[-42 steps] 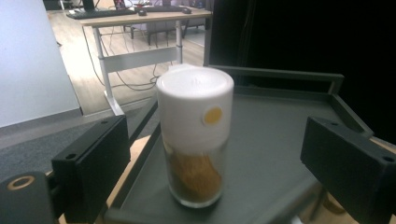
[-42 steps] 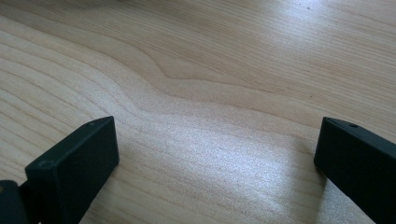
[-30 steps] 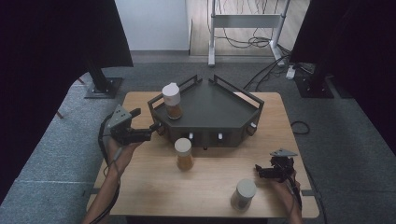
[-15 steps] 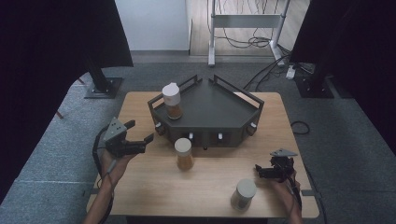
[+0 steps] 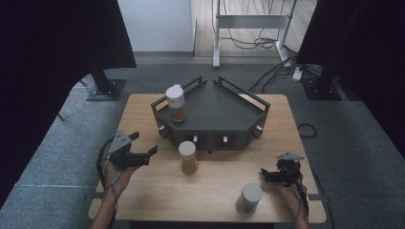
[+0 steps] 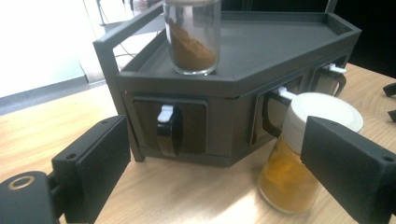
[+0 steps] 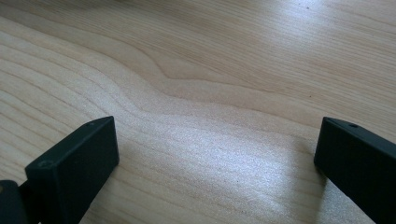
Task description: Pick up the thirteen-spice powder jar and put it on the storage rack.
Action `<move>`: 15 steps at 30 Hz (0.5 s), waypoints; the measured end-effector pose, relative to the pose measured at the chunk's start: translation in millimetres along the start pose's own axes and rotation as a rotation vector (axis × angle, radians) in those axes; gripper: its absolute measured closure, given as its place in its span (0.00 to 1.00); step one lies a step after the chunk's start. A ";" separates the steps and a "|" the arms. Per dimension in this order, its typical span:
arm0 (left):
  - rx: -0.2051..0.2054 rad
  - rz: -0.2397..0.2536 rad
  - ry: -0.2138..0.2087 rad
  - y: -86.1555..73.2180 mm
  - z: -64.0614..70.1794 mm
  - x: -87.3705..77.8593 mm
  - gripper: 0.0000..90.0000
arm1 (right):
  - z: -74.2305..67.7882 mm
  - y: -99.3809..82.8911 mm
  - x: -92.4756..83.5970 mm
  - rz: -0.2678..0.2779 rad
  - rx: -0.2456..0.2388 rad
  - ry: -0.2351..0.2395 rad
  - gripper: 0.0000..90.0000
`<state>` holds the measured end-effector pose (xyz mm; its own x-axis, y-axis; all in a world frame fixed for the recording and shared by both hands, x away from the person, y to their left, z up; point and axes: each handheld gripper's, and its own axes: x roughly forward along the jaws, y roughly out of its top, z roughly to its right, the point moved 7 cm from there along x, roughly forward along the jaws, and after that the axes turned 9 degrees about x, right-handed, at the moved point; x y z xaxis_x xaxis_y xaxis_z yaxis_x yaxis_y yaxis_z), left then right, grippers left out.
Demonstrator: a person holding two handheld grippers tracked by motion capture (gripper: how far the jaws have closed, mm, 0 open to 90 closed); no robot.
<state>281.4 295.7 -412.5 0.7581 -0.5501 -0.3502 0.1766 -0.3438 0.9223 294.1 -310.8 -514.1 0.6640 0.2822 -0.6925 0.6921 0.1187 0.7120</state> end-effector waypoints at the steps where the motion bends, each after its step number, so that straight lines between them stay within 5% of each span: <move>1: -0.001 -0.003 0.001 -1.6 0.4 -0.1 0.09 | 0.0 0.0 0.0 0.000 0.000 0.000 0.00; 15: -0.046 -0.019 -0.016 -29.4 4.9 4.2 0.09 | -0.2 -0.1 -0.1 0.000 0.001 -0.001 0.00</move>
<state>276.3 299.8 -441.9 0.7441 -0.5559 -0.3704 0.2202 -0.3193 0.9217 293.9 -310.7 -514.1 0.6645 0.2810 -0.6924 0.6923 0.1173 0.7120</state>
